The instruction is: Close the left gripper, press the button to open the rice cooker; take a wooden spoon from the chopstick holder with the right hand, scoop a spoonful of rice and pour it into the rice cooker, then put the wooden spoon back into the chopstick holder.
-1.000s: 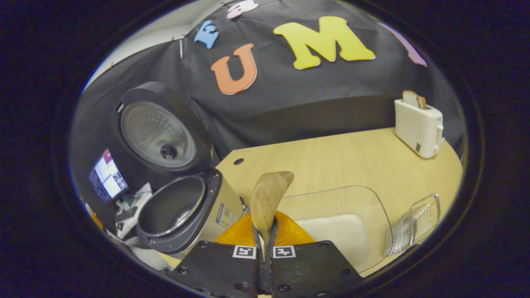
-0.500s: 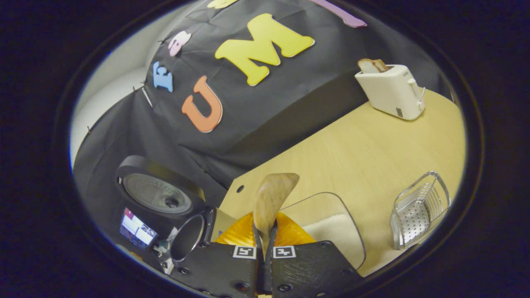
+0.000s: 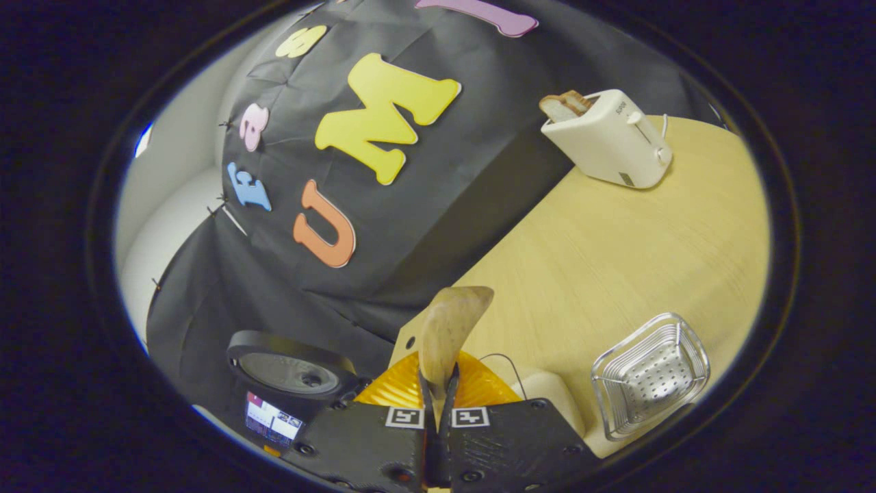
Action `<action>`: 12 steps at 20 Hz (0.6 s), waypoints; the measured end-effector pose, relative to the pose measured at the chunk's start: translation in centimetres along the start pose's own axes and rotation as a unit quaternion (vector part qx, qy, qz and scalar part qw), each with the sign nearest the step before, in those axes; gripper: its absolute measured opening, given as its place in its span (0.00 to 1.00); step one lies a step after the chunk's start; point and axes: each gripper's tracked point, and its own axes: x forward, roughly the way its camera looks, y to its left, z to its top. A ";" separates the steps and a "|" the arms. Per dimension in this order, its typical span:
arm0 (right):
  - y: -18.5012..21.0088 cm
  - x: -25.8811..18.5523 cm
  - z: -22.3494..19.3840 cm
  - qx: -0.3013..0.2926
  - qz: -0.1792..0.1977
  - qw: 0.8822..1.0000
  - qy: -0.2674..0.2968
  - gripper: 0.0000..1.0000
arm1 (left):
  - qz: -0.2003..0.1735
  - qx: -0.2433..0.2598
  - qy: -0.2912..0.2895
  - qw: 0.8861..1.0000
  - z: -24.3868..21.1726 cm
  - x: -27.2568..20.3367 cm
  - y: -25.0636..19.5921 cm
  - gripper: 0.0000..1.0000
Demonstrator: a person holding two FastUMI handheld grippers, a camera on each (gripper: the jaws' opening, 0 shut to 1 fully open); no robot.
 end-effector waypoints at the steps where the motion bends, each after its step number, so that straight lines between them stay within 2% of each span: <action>1: 0.3 -0.2 0.2 0.008 0.003 1.000 -0.003 0.00 | 0.005 0.003 0.000 1.000 -0.1 0.0 0.3 0.96; 6: 4.8 -0.2 0.2 0.015 0.040 0.999 0.011 0.00 | -0.011 0.005 0.002 1.000 -0.3 0.2 0.6 0.96; 8: 7.8 0.5 -0.2 0.007 0.057 0.998 0.016 0.00 | -0.006 0.013 -0.001 1.000 -0.2 0.3 1.4 0.96; 12: 13.7 3.4 -3.5 0.001 0.090 0.994 0.059 0.00 | 0.016 0.025 0.009 1.000 -0.8 0.3 3.3 0.96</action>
